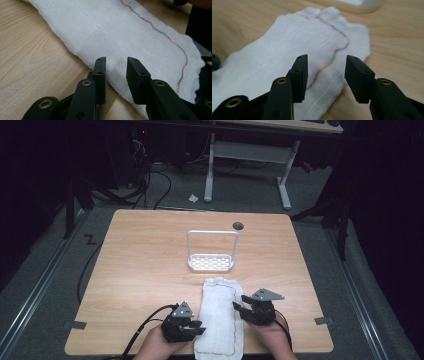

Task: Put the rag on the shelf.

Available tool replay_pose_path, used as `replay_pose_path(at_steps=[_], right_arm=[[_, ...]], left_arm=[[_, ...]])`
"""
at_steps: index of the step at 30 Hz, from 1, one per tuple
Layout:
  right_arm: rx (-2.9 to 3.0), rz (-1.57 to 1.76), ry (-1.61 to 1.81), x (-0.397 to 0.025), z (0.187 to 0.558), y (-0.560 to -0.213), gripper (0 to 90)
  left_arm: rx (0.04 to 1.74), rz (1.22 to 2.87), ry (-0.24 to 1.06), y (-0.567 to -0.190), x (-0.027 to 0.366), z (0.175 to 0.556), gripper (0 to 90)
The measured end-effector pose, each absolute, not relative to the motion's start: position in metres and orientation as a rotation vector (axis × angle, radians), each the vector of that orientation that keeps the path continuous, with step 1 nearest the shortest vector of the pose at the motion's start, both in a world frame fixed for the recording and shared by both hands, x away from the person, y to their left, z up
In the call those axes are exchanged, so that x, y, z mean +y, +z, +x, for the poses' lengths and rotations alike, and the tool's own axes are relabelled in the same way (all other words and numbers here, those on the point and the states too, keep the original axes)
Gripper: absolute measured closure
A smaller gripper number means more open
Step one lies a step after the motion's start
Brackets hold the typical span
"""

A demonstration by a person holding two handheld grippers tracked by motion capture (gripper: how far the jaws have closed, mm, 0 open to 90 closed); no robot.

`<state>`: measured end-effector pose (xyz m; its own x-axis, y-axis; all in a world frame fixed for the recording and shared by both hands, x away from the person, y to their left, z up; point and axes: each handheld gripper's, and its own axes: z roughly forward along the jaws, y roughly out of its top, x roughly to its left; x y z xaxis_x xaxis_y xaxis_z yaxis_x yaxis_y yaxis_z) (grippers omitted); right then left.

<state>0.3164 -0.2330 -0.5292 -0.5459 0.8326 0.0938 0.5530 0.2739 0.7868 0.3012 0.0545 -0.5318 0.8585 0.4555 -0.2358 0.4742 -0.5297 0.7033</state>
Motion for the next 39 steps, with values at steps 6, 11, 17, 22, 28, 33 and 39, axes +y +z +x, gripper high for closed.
replay_pose_path(at_steps=[6,11,17,22,28,33,39], right_arm=[[2.253,1.153,1.016,-0.218,0.307,-0.527,86.1],[2.228,1.134,1.050,-0.217,0.301,-0.515,86.7],[2.273,1.117,1.004,-0.217,0.277,-0.519,86.2],[2.320,1.167,1.017,-0.223,0.280,-0.530,85.4],[2.326,1.142,1.012,-0.221,0.280,-0.533,85.2],[2.329,1.136,1.029,-0.223,0.281,-0.534,85.0],[2.331,1.128,1.035,-0.223,0.282,-0.535,84.6]], left_arm=[[0.668,2.219,-0.033,-0.533,0.055,0.299,69.6],[0.680,2.210,-0.034,-0.533,0.053,0.297,69.6],[0.672,2.193,-0.101,-0.533,0.053,0.300,66.6],[0.794,2.077,-0.074,-0.525,0.061,0.327,57.4],[0.954,1.993,0.030,-0.517,0.040,0.388,51.3],[1.032,2.036,0.048,-0.525,0.010,0.420,50.3],[0.958,2.104,0.124,-0.529,-0.012,0.413,48.9]])
